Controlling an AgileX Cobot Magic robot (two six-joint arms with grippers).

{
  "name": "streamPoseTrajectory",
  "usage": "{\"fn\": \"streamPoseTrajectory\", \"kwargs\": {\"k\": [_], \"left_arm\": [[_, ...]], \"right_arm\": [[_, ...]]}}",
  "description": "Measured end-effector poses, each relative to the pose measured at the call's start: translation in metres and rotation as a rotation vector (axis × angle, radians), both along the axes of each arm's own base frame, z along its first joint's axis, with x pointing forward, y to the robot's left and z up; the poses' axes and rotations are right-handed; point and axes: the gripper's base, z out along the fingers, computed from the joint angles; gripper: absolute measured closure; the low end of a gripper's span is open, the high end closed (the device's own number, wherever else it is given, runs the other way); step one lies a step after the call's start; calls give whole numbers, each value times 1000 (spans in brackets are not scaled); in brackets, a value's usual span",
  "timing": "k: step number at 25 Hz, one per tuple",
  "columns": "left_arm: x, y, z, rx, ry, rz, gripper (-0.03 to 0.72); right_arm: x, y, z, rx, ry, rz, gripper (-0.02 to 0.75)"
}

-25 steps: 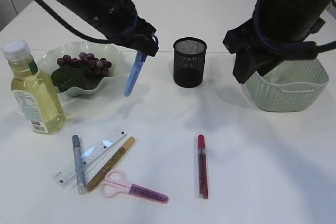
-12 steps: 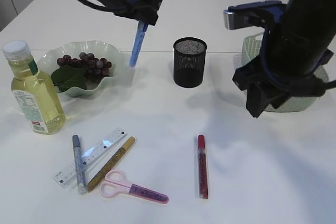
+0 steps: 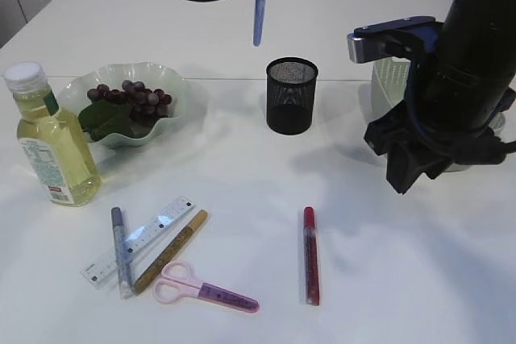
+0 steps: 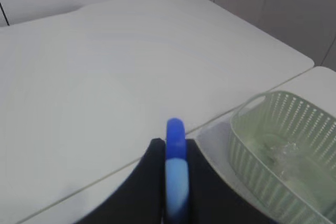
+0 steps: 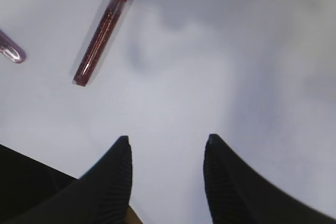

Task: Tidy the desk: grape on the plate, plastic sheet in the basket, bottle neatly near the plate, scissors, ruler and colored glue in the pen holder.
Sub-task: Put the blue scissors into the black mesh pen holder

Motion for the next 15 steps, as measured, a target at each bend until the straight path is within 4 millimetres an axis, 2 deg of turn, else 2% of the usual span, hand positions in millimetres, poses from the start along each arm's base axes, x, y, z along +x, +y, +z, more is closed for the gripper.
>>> {"fn": "streamPoseTrajectory", "kwargs": {"k": [7,15], "left_arm": [[14,-20,-30,-64,-123,59,643],[28,-24,-56,-127,-168,127,643]], "right_arm": [[0,-1,0,-8,-3,2,372],[1,-2,0,-24,-12,6,372]]}}
